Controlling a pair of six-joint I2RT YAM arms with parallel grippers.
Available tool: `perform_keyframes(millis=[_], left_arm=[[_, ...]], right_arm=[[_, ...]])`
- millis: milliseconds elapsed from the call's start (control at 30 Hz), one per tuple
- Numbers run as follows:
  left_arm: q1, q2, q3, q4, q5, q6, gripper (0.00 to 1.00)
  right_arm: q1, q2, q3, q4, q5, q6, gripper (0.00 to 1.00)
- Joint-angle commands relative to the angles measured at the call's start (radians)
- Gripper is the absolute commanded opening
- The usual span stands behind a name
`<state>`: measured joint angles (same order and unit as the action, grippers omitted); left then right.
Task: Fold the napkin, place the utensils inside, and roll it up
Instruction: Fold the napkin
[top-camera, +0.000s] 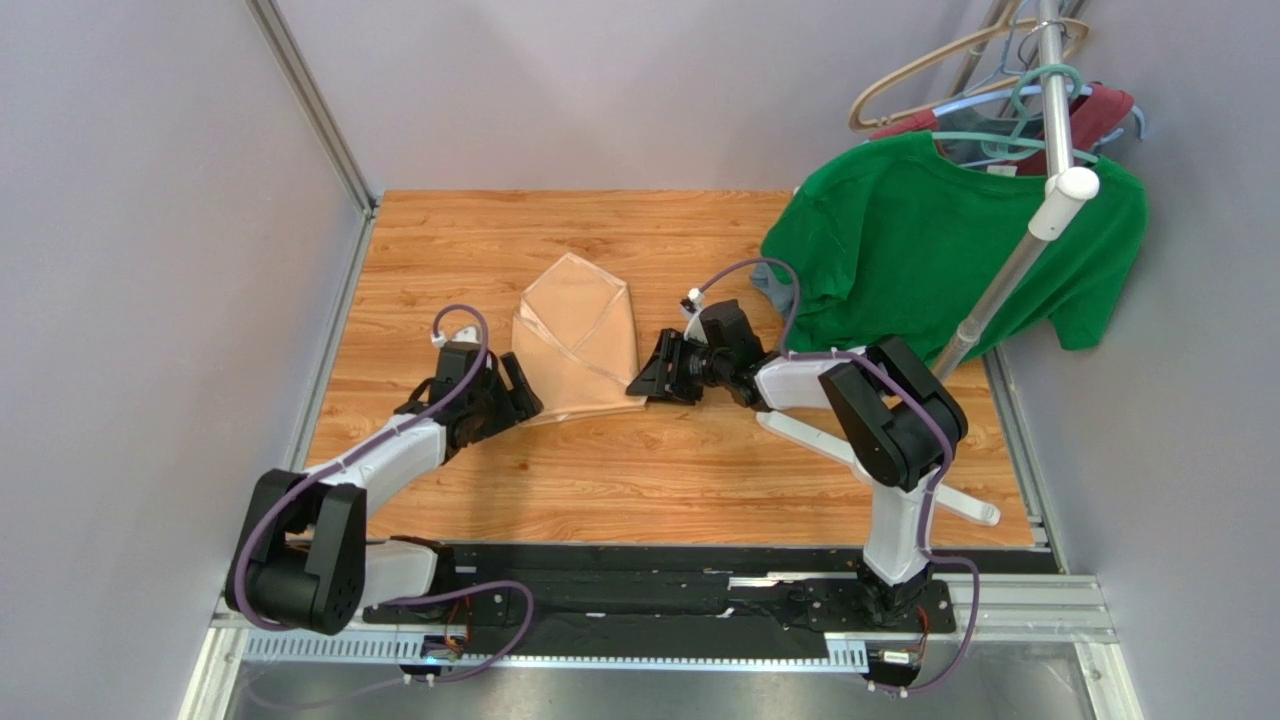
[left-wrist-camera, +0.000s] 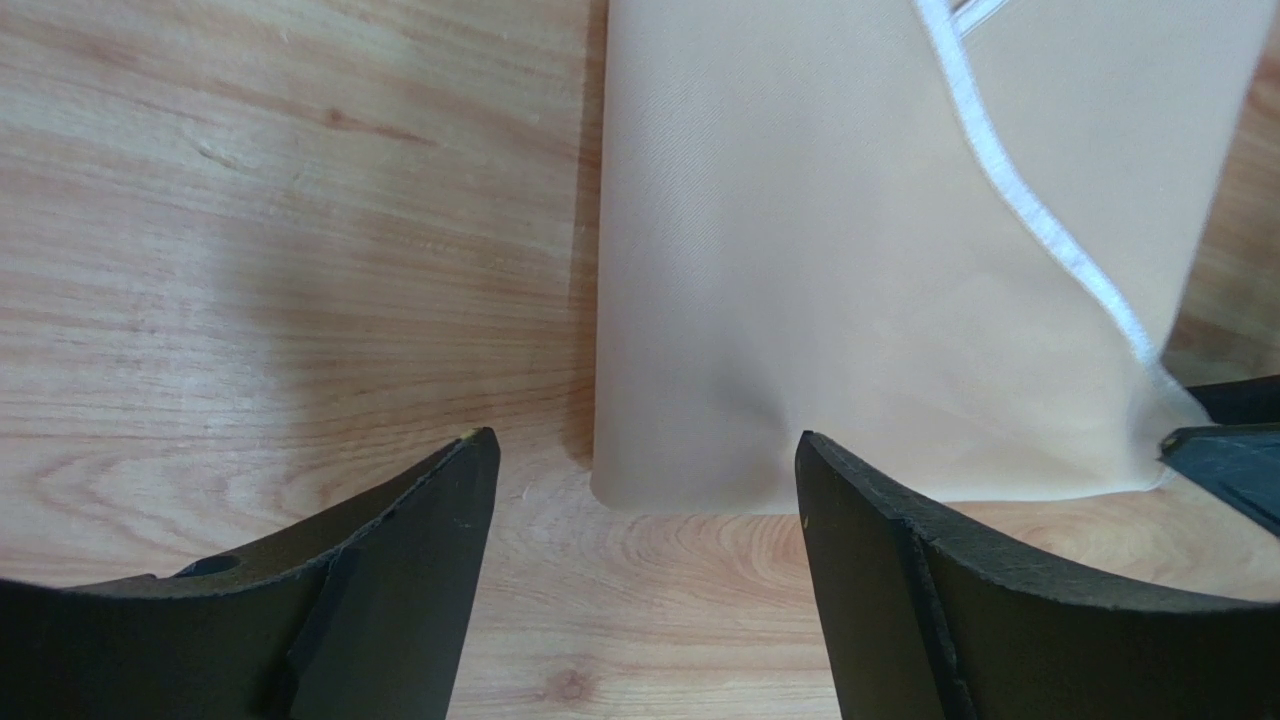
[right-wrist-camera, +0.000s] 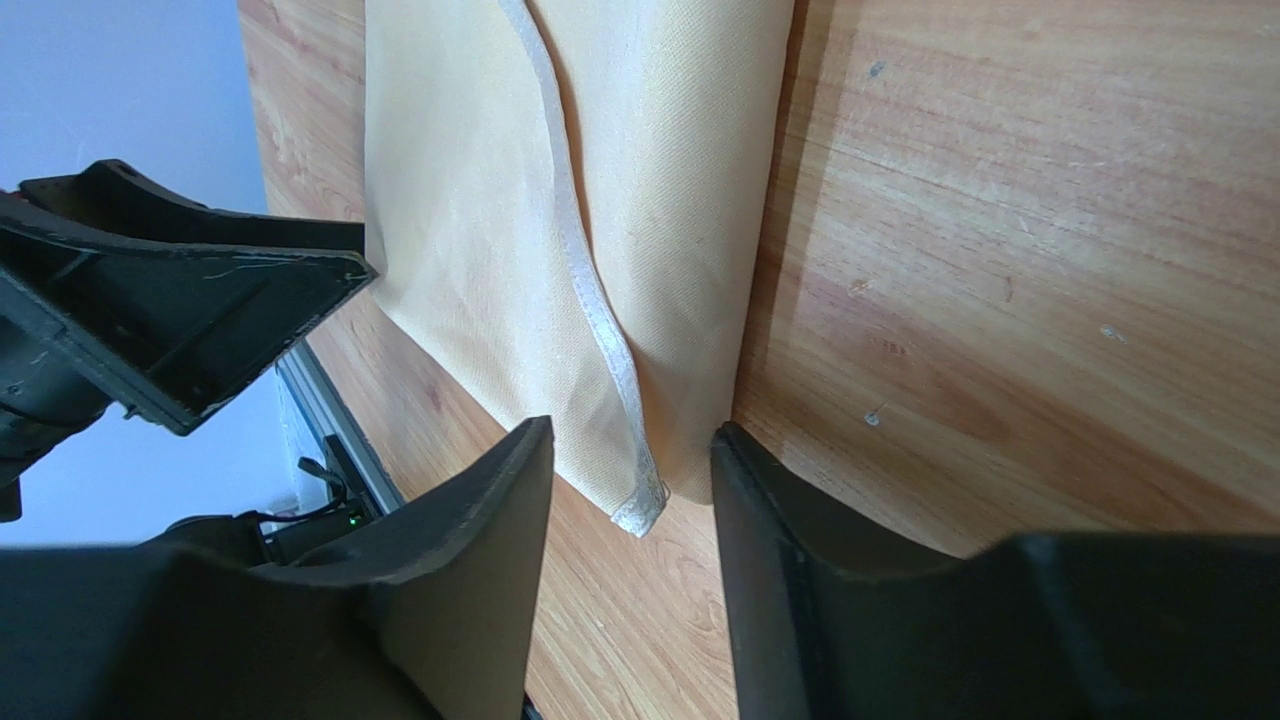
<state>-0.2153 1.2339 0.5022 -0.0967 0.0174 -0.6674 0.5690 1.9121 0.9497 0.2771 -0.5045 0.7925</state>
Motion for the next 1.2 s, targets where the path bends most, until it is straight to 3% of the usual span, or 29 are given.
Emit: perform_keyframes(millis=[0, 367, 667, 933, 1167], left_arm=[[0.004, 0.029, 0.032, 0.038, 0.024, 0.003, 0.80], [0.004, 0.042, 0.055, 0.002, 0.010, 0.020, 0.76], [0.004, 0.012, 0.078, -0.005, 0.009, 0.095, 0.91], [0.002, -0.016, 0.124, -0.014, -0.004, 0.177, 0.91], [-0.096, -0.017, 0.131, 0.040, -0.016, 0.221, 0.91]], right_arm=[[-0.003, -0.008, 0.017, -0.015, 0.032, -0.021, 0.51], [-0.027, 0.025, -0.012, 0.063, -0.026, 0.033, 0.52], [-0.021, 0.048, -0.017, 0.079, -0.048, 0.043, 0.52], [-0.011, 0.074, 0.003, 0.080, -0.057, 0.057, 0.51], [-0.011, 0.080, 0.009, 0.080, -0.034, 0.068, 0.48]])
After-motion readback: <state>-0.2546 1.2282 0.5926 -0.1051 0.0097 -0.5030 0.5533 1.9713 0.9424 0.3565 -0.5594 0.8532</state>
